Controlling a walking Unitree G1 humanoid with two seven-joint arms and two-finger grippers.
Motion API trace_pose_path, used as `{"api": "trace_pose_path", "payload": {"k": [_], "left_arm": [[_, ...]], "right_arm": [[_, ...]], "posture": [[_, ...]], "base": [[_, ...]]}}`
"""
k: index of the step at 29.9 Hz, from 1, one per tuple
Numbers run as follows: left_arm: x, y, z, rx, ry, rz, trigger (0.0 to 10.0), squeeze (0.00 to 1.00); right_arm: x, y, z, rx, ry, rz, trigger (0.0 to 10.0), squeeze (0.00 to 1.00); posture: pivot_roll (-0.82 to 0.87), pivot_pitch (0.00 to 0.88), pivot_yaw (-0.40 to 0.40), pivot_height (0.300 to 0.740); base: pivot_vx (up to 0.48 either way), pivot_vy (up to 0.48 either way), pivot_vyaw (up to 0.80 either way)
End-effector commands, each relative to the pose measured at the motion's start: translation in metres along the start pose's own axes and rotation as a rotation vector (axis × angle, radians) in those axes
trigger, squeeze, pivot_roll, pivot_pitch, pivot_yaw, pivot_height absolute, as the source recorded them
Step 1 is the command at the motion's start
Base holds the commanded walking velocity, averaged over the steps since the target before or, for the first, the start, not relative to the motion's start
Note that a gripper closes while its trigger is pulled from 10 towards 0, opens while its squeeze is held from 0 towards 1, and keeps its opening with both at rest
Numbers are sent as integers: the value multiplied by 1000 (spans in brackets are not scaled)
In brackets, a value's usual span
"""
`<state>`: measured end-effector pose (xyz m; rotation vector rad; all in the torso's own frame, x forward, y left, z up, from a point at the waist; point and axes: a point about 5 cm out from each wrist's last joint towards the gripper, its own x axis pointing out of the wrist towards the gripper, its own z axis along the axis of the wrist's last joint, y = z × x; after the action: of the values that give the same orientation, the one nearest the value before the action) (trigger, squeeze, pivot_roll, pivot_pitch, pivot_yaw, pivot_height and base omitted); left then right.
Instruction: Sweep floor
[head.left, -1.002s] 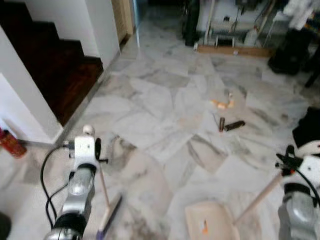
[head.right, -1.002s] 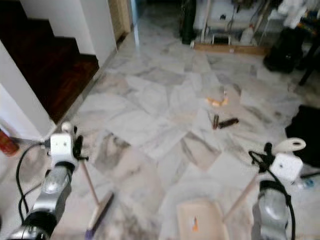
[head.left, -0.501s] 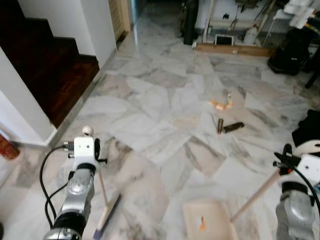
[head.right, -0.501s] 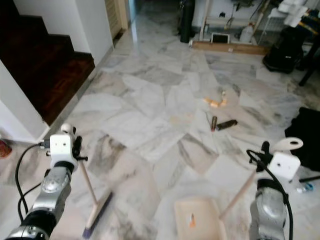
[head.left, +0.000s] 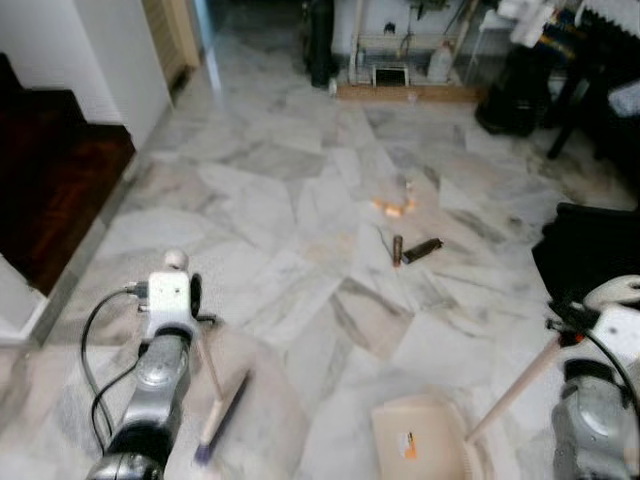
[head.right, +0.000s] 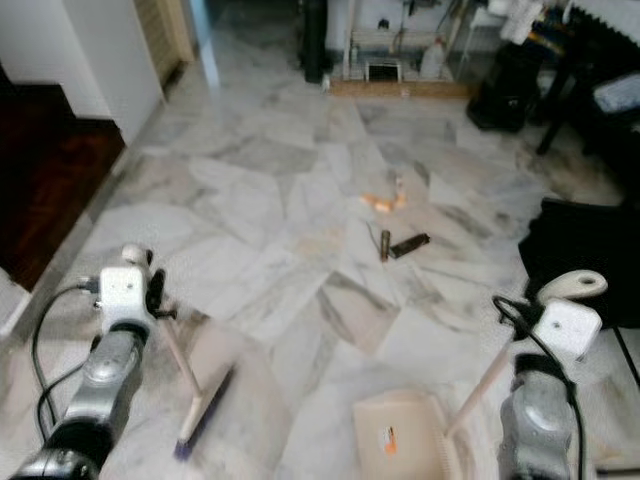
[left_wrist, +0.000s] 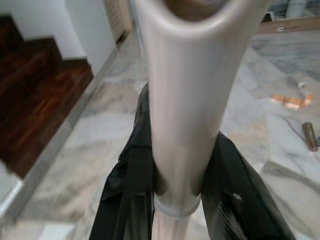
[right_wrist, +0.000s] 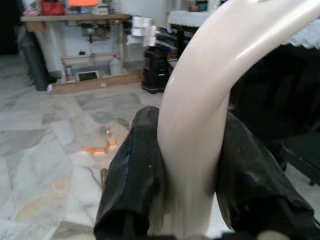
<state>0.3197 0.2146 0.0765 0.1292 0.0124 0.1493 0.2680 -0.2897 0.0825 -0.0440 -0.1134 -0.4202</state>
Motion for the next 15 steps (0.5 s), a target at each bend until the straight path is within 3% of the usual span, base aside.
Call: {"api": "trace_pose_path", "payload": {"k": [1,15], "left_arm": [[0,1,2,14,-8,1,10000,0],[2,-2,2,13,-13,-16,10000,0]], "right_arm": [[1,-6,4,0,-20,-20,10000,0],[-1,-5,5,-10,-30,-14,10000,0]], "posture": [[-60,65,29,740],[-77,32,32,740]], "base": [[292,0,0],[292,0,0]]}}
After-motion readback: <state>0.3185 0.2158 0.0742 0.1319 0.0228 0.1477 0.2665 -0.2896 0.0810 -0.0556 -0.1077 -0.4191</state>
